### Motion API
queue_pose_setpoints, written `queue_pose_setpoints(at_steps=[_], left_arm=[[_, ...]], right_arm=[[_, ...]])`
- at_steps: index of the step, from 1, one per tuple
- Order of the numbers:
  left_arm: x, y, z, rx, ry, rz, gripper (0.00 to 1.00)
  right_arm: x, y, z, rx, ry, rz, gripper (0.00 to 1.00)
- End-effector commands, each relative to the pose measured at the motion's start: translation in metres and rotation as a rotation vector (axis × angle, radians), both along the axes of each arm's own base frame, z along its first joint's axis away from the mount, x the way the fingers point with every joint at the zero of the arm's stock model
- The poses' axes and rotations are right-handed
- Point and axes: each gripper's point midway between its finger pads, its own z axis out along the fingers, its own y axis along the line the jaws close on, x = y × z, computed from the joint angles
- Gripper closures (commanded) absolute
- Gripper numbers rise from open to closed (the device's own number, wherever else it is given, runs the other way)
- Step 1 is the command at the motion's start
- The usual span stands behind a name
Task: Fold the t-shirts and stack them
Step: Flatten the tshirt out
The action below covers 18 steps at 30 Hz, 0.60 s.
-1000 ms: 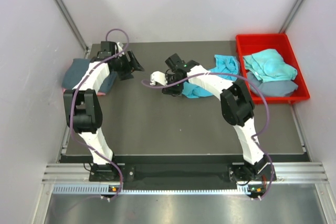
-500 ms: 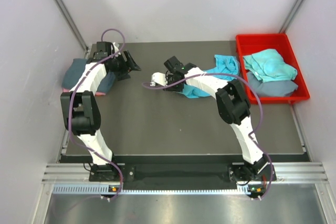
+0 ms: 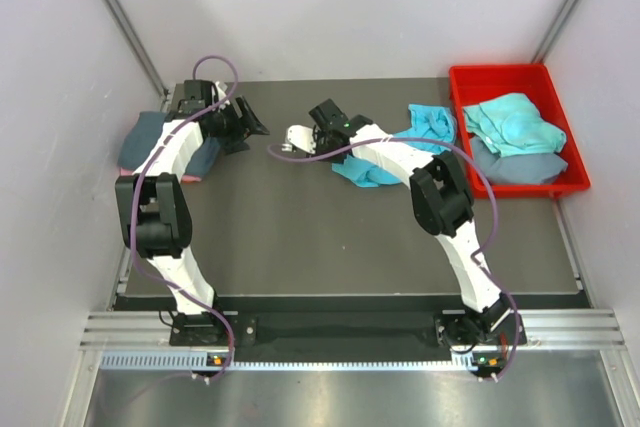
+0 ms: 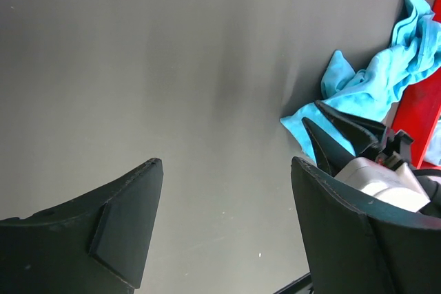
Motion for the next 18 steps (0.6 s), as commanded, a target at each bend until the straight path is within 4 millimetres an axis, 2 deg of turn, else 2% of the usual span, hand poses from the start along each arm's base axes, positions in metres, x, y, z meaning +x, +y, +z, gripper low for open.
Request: queue_pose_setpoints(at_steps=[1,5,9,15,18], left_arm=[[0.001,-0.001,0.021,-0.018,-0.061,-0.003,0.21],[-0.002,0.001,0.021,-0.011,-0.061,-0.002,0.21],[-0.002,0.002,0.022,-0.008,-0.064,-0.001,0.21],[-0.003,0.001,0.020,-0.011,-0.060,-0.001,0.21],[-0.003,0.001,0.019,-0.011,-0.058,0.000,0.21]], right_arm=[[0.010,0.002,0.002,-0.002,-0.014,-0.027,0.69],[0.008,-0.004,-0.014,-0.030,0.024,-0.041,0.72],[0.003,-0.008,-0.023,-0.041,0.074,-0.055,0.69],[-0.002,-0.011,-0.026,-0.047,0.103,-0.055,0.68],[-0.003,-0.012,-0.029,-0.049,0.109,-0.062,0.74]])
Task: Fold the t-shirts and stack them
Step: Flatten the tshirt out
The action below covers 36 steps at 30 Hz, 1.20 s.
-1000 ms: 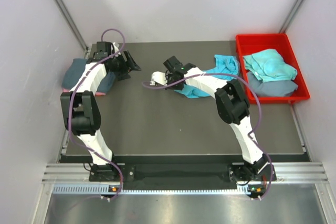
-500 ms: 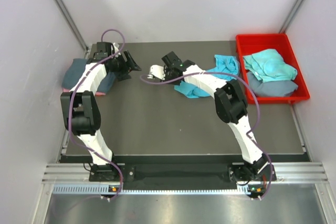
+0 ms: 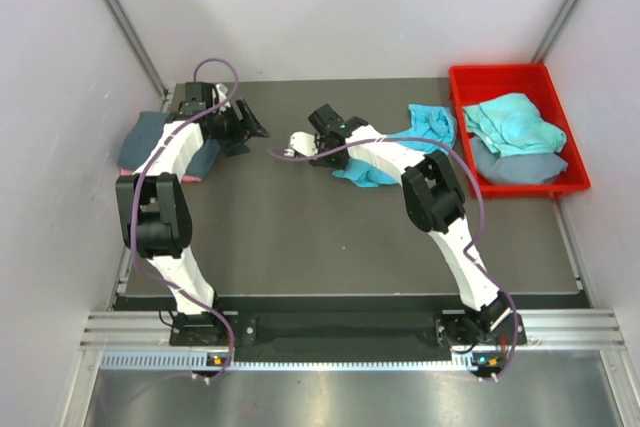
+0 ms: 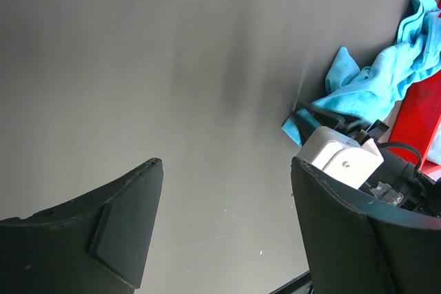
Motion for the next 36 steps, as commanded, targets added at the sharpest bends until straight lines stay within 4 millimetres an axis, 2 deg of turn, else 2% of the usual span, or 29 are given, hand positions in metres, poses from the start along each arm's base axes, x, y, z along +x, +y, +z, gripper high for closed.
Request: queue_pose_setpoints(at_steps=[1,4,5,7,14,17,20,21,23,25,28,30,36], left_arm=[[0.001,0.002,0.025,-0.007,-0.076,-0.001,0.21],[0.001,0.001,0.025,-0.010,-0.076,-0.003,0.21],[0.002,0.002,0.025,-0.009,-0.076,-0.002,0.21],[0.001,0.001,0.025,-0.009,-0.074,-0.004,0.21],[0.003,0.000,0.022,-0.021,-0.070,0.000,0.21],[0.005,-0.001,0.022,-0.029,-0.069,-0.002,0.21],[0.005,-0.002,0.021,-0.035,-0.063,-0.002,0.21],[0.006,-0.002,0.020,-0.035,-0.063,0.000,0.21],[0.006,-0.002,0.020,-0.039,-0.062,0.000,0.21],[0.006,-0.003,0.019,-0.043,-0.060,-0.003,0.21],[0.006,-0.003,0.018,-0.044,-0.058,-0.002,0.21],[0.006,-0.002,0.018,-0.044,-0.057,-0.001,0.21],[0.005,-0.003,0.018,-0.042,-0.055,-0.004,0.21]], right_arm=[[-0.001,0.000,0.001,0.012,0.024,-0.014,0.83],[0.000,0.000,0.002,0.027,0.028,-0.030,0.95],[0.002,0.001,0.008,0.040,0.017,-0.036,1.00],[0.007,0.005,0.019,0.069,-0.013,-0.047,1.00],[0.040,0.015,0.104,0.169,-0.212,-0.046,1.00],[0.046,0.014,0.130,0.189,-0.264,-0.045,1.00],[0.042,0.012,0.139,0.199,-0.263,-0.048,1.00],[0.038,0.011,0.138,0.197,-0.246,-0.049,1.00],[0.028,0.007,0.129,0.190,-0.197,-0.064,0.77],[0.014,0.001,0.107,0.160,-0.109,-0.070,0.59],[-0.005,-0.004,0.078,0.136,-0.004,-0.071,0.56],[-0.012,-0.004,0.069,0.139,0.037,-0.070,0.56],[-0.017,-0.007,0.040,0.114,0.119,-0.094,0.57]])
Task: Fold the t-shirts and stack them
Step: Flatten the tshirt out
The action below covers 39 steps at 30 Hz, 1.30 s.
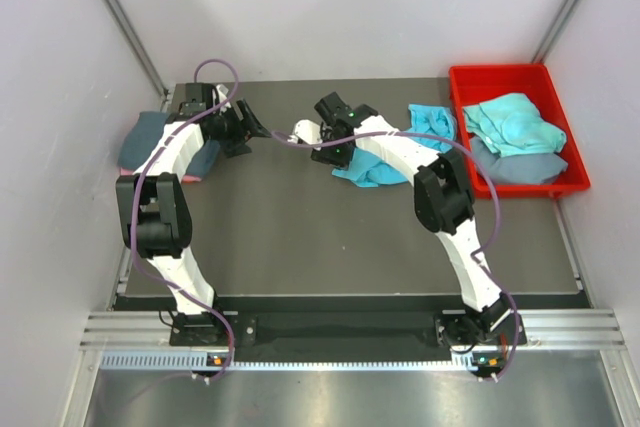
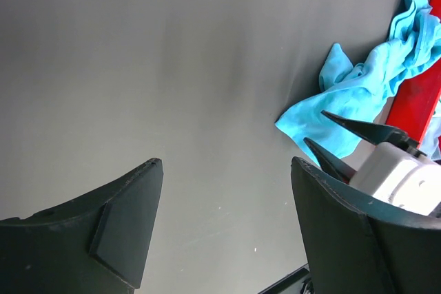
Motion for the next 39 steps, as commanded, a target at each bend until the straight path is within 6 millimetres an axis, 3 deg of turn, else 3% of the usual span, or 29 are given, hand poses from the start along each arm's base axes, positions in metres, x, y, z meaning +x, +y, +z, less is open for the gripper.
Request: queue_pose_setpoints(at_steps=[1,12,16,19,21,23,26,27,28,30,33,34,39], left_arm=[[0.006,0.002,0.018,-0.011,-0.065,0.003,0.21],[0.004,0.003,0.016,0.002,-0.063,0.004,0.21],[0.005,0.003,0.016,0.000,-0.063,0.002,0.21],[0.005,0.003,0.015,-0.004,-0.059,0.004,0.21],[0.006,0.003,0.015,-0.005,-0.058,0.005,0.21],[0.006,0.003,0.014,-0.005,-0.057,0.005,0.21],[0.006,0.002,0.013,-0.009,-0.052,0.005,0.21],[0.007,0.001,0.011,-0.012,-0.049,0.006,0.21],[0.007,0.000,0.010,-0.019,-0.044,0.005,0.21],[0.008,-0.004,0.010,-0.032,-0.043,-0.003,0.21],[0.010,-0.012,0.012,-0.025,-0.055,-0.031,0.21],[0.007,-0.023,0.011,-0.008,-0.060,-0.071,0.21],[0.006,-0.048,0.019,0.007,-0.095,-0.148,0.21]], right_arm=[[0.000,0.002,0.001,0.039,0.040,-0.019,0.58],[-0.009,-0.002,-0.024,-0.004,0.119,-0.005,0.61],[-0.005,-0.002,-0.024,0.005,0.109,-0.016,0.92],[0.002,0.003,-0.012,0.030,0.068,-0.023,1.00],[0.010,0.006,0.000,0.046,0.030,-0.025,1.00],[0.023,0.012,0.029,0.081,-0.042,-0.031,1.00],[0.045,0.021,0.092,0.167,-0.195,-0.044,1.00],[0.054,0.024,0.115,0.200,-0.262,-0.051,1.00],[0.057,0.025,0.150,0.246,-0.335,-0.055,1.00],[0.067,0.028,0.193,0.296,-0.464,-0.064,1.00],[0.073,0.024,0.259,0.377,-0.637,-0.082,1.00],[0.071,0.020,0.287,0.414,-0.695,-0.093,1.00],[0.067,0.011,0.389,0.575,-0.959,-0.130,1.00]])
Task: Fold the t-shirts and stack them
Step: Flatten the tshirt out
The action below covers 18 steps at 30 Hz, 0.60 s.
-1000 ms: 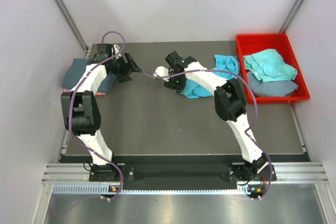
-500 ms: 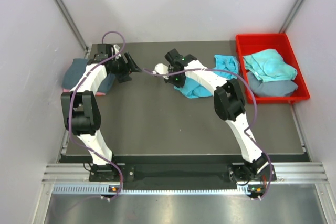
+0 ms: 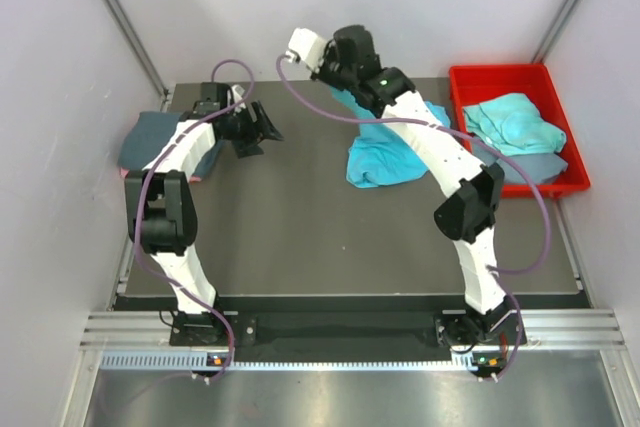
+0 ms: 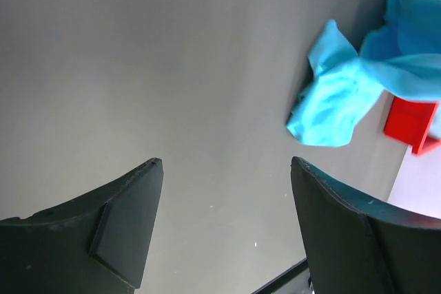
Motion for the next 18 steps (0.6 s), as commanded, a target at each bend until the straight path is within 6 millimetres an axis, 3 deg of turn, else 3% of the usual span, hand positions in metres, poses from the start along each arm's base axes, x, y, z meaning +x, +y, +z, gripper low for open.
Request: queue_pose_setpoints(at_steps=[1,4,8,13,14,18], left_arm=[[0.008,-0.024,0.026,-0.013,-0.104,-0.087,0.21],[-0.001,-0.045,0.025,-0.016,-0.106,-0.150,0.21],[-0.014,-0.077,0.016,0.032,-0.116,-0.255,0.20],[-0.008,-0.104,0.000,0.027,-0.095,-0.314,0.20],[-0.008,-0.114,-0.011,0.027,-0.077,-0.338,0.20],[0.007,-0.150,-0.012,0.047,-0.119,-0.407,0.20]], right_arm=[[-0.013,-0.015,0.167,0.242,-0.395,-0.039,1.00],[-0.021,-0.026,0.214,0.278,-0.549,-0.053,1.00],[-0.022,-0.047,0.258,0.224,-0.756,-0.105,1.00],[-0.004,-0.080,0.261,0.167,-0.792,-0.187,1.00],[-0.001,-0.085,0.260,0.164,-0.790,-0.205,1.00],[0.013,-0.122,0.256,0.166,-0.771,-0.312,1.00]])
